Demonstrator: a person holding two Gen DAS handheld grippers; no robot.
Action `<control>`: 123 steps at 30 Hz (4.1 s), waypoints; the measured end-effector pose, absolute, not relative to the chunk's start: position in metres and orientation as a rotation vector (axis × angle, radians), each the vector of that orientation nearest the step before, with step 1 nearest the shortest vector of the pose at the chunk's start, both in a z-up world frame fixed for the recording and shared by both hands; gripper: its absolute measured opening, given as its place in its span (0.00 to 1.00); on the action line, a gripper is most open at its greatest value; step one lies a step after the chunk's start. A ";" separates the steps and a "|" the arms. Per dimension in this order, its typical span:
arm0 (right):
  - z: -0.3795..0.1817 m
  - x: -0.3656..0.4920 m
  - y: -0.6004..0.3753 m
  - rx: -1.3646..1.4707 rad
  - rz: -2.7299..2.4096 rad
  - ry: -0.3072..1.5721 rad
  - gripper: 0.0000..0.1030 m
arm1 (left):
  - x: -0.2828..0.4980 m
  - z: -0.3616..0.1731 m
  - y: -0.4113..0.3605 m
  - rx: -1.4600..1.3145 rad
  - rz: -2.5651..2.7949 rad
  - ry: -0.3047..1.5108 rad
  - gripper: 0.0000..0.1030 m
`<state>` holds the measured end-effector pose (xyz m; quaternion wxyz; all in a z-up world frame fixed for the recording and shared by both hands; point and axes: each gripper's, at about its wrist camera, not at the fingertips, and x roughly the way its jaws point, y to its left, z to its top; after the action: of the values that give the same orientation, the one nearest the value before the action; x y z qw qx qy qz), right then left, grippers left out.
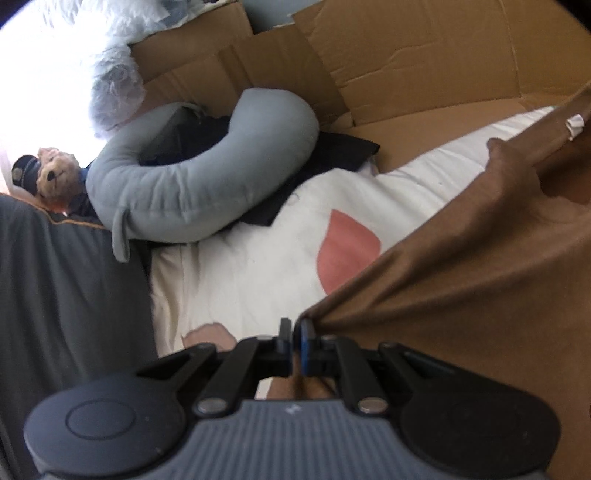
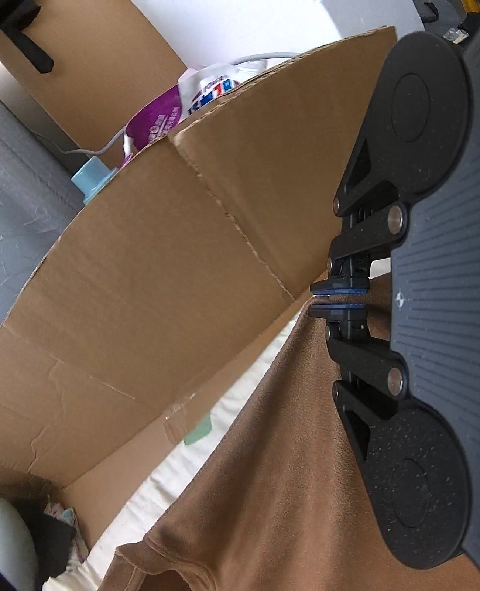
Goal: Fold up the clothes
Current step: 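Lift the brown T-shirt off the sheet with both grippers, then open both grippers and move them to the T-shirt collar, then pinch the collar edge with the left gripper while the right gripper pinches the collar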
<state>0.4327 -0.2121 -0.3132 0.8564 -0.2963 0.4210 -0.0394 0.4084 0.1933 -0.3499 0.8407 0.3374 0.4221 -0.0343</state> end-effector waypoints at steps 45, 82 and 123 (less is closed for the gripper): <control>-0.344 0.528 -0.144 -0.239 0.218 1.016 0.37 | 0.480 -0.391 0.109 0.608 -0.262 0.964 0.24; -0.366 0.554 -0.124 -0.306 0.468 1.093 0.37 | 0.496 -0.408 0.105 0.628 -0.564 1.053 0.28; -0.349 0.536 -0.103 -0.439 0.478 1.005 0.02 | 0.494 -0.399 0.086 0.636 -0.575 1.001 0.07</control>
<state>0.5357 -0.1032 -0.3489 0.8263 -0.2068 0.4732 0.2249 0.4938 0.0861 -0.3990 0.7905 0.2953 0.4652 -0.2673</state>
